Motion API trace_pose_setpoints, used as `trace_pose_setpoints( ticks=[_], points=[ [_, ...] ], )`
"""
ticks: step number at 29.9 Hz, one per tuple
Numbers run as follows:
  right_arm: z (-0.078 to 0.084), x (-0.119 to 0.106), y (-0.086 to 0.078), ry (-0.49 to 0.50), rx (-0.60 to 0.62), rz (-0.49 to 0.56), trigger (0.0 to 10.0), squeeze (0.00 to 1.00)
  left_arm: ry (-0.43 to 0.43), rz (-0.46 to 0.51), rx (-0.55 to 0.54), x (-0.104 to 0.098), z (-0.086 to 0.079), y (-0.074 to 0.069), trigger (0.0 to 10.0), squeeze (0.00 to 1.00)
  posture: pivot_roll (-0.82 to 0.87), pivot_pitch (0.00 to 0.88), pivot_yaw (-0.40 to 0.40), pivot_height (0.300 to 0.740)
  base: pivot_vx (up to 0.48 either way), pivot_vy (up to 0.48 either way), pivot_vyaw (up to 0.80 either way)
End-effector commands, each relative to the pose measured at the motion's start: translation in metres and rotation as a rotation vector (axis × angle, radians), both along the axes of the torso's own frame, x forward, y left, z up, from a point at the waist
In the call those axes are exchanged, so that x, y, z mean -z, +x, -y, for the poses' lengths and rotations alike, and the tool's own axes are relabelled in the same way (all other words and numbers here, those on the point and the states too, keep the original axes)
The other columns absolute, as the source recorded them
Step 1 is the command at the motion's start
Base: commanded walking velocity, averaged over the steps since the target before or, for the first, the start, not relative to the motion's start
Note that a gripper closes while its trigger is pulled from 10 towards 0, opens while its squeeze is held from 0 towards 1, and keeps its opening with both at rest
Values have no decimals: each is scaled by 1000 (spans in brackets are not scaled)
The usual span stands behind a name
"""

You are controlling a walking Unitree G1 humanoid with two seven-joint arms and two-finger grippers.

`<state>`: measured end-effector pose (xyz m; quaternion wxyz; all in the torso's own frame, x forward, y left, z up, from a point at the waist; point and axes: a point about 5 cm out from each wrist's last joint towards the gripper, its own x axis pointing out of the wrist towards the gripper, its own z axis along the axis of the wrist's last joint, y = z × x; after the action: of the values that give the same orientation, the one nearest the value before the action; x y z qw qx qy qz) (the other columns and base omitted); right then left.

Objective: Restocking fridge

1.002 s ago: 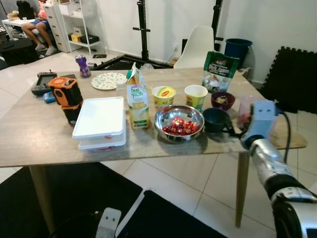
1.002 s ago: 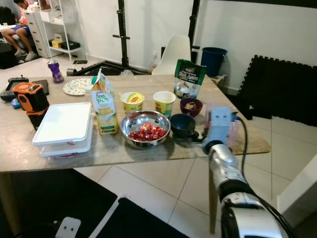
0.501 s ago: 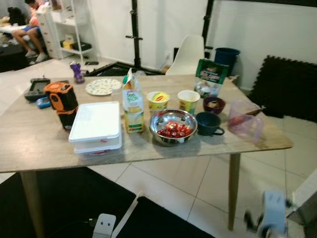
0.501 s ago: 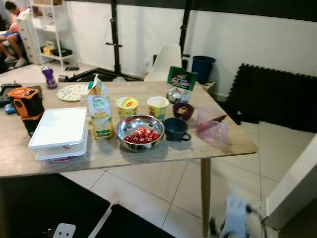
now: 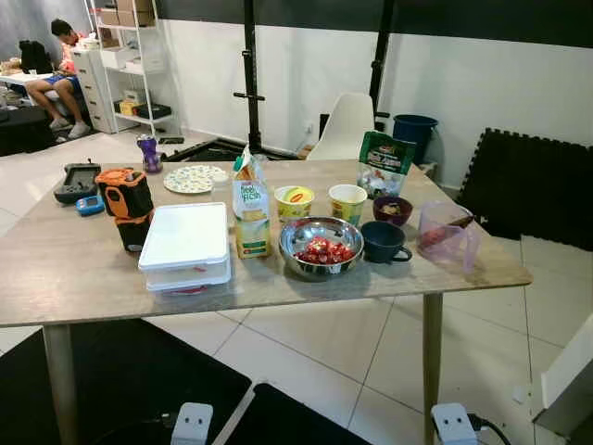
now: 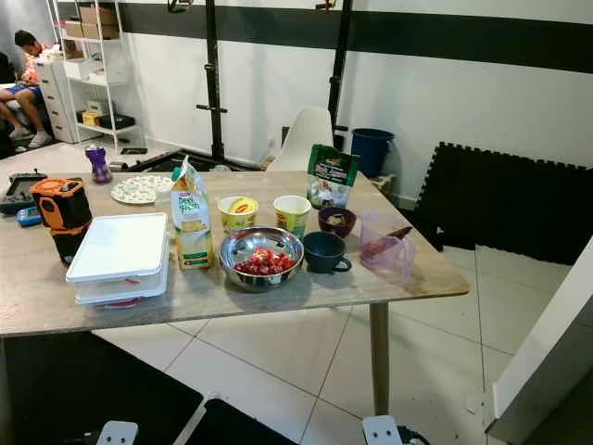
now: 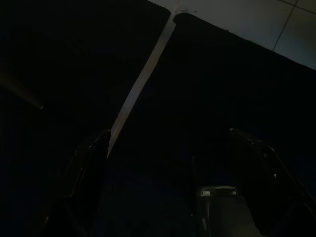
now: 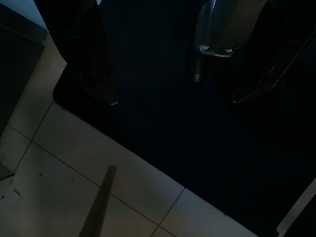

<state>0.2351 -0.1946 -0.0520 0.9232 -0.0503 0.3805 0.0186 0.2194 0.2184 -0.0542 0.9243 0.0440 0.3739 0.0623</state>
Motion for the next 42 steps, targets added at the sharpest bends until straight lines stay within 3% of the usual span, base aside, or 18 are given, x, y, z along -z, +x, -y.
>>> trace_pose_setpoints(
  ticks=[1, 15, 30, 36, 42],
  points=[
    [-1, 0, -1, -4, -6, 6, 10000, 0, -15, -34, -17, 6, 3, -7, 10000, 0, -13, 34, -41, 740, 0, 0, 0],
    [-11, -5, 9, -13, -75, 33, 10000, 0, -31, -40, -74, 8, 1, -12, 10000, 0, -4, 38, -65, 740, 0, -326, 0],
    [-9, -6, 9, -17, -71, 40, 10000, 0, -14, -26, -52, 6, 2, -9, 10000, 0, -11, 46, -60, 740, 0, -480, 0],
    [-9, -6, 9, -14, -67, 43, 10000, 0, 22, -21, 15, 5, 5, -7, 10000, 0, -16, 52, -51, 740, 0, 0, 0],
    [-11, -6, 9, -10, -69, 43, 10000, 0, 20, -18, 12, 5, 6, -8, 10000, 0, -12, 52, -57, 740, 0, 0, 0]
  ],
)
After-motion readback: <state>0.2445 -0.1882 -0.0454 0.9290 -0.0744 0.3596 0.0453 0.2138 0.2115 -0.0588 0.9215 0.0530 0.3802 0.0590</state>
